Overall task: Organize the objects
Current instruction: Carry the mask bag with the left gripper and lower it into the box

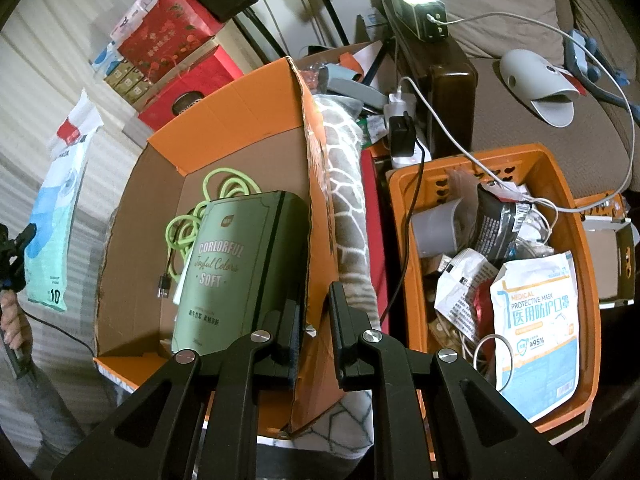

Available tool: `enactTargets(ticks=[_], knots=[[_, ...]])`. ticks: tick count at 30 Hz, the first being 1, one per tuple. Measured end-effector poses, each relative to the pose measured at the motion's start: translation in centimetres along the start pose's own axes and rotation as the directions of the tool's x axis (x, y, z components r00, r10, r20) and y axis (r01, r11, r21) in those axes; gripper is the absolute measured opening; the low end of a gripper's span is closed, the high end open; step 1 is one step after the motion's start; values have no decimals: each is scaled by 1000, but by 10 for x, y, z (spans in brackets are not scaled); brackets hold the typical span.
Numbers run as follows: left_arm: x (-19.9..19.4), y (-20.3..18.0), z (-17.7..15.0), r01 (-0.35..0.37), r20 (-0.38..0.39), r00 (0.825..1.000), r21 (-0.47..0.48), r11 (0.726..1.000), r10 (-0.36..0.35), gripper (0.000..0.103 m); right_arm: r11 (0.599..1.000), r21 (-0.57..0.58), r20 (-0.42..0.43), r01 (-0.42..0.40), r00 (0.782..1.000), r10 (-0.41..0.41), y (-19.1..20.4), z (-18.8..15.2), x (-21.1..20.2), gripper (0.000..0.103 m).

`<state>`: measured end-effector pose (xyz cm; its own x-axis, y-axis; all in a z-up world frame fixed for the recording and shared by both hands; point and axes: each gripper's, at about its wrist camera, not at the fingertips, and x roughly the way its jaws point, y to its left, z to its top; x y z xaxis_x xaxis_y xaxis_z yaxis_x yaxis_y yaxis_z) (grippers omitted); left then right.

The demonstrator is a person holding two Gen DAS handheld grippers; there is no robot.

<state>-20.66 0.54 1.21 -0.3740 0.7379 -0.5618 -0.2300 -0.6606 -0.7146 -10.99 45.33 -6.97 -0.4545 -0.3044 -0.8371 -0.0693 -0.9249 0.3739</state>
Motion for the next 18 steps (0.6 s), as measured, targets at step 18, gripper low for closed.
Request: enactTargets(ticks=[18], knots=[[94,-43,-42,-76,-60,995,31,997,78,9,1000,-1,3,-1,1000,1,2,1,0,12]])
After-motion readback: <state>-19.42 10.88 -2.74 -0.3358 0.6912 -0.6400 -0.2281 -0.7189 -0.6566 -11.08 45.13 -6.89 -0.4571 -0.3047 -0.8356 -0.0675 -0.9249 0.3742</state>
